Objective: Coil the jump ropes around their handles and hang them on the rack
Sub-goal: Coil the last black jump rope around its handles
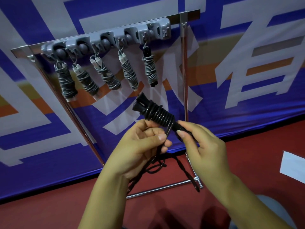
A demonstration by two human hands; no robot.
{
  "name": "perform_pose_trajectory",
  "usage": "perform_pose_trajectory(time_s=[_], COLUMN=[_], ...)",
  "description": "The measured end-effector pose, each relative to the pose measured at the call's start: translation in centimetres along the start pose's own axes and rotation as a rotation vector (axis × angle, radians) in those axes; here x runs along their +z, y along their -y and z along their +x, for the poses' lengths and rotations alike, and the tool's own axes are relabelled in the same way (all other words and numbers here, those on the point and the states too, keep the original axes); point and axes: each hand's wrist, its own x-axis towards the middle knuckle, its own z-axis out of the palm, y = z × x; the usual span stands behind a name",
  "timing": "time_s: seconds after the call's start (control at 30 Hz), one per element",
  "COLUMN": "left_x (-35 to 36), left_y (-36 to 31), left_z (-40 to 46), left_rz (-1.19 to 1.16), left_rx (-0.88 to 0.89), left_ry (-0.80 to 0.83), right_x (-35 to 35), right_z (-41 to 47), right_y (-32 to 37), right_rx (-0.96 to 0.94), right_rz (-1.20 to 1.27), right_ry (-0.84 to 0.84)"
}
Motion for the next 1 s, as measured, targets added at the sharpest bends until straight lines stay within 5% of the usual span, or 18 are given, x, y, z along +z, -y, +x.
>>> perform_pose_trajectory(time_s=[0.33, 0.6, 0.77, 1.0], left_x=[-0.6, -0.4, 0.3, 1.3], left_y=[-0.5, -0.2, 0.4, 0.8], left_z=[-0.1, 0.3, 0.5, 0.4], left_rz=[0.357, 0.356, 0.343, 0.235], left_rx=[0.077, 0.205, 0.216, 0.185], left_ry=[-0.071, -0.076, -0.188, -0.306], right_x=[-0.8, -1.2, -0.7, 0.0], right_z=[0.4, 1.3, 0.7, -0.1], right_y=[0.9, 1.9, 1.1, 0.6], right_rx=[0.47, 0.69, 0.632, 0.207], right_rz=[0.47, 0.881, 0.729, 0.169], right_ry=[0.118, 0.216, 0.257, 0.275])
